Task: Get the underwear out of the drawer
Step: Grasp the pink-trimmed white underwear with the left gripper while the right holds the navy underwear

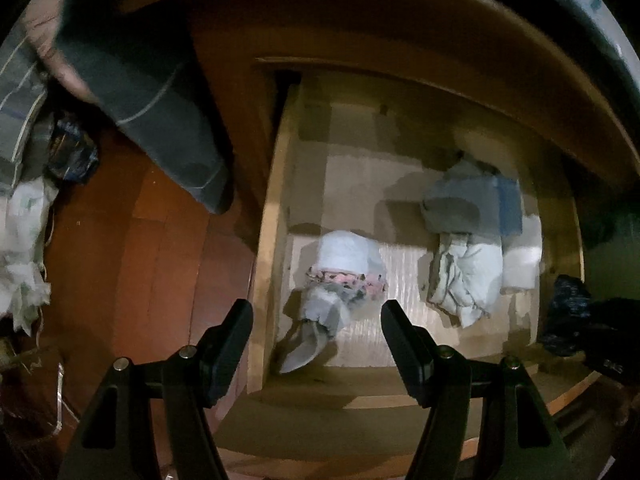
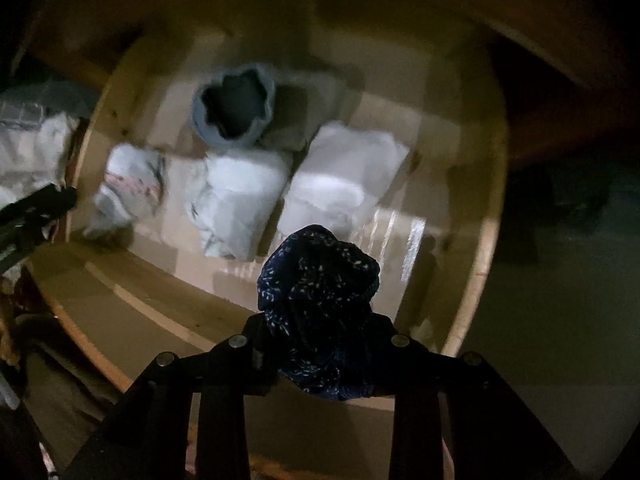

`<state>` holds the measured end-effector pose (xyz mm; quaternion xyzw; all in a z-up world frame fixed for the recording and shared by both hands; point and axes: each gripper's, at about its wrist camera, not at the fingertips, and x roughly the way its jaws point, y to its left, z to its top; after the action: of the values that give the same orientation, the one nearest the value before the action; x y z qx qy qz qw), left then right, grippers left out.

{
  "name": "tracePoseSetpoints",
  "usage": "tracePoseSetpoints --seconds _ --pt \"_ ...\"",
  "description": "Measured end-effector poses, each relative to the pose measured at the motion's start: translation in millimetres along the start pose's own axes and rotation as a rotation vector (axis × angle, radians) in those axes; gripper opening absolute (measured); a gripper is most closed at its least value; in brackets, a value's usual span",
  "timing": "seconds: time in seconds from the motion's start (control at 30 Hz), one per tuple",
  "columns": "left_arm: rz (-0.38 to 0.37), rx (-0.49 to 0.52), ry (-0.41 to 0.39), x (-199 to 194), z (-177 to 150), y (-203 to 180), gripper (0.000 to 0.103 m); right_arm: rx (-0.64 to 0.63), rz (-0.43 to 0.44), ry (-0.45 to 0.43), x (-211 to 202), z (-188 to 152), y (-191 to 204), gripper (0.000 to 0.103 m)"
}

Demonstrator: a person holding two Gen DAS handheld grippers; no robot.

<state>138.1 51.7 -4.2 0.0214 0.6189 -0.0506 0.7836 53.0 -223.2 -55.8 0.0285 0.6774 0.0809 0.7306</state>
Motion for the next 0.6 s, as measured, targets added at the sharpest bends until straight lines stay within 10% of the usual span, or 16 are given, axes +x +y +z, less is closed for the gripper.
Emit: tracePoseSetpoints --seconds 0.6 --pt "0.032 0.283 0.142 54 28 -41 0.068 0.047 0.209 -0.098 -20 -12 -20 0.029"
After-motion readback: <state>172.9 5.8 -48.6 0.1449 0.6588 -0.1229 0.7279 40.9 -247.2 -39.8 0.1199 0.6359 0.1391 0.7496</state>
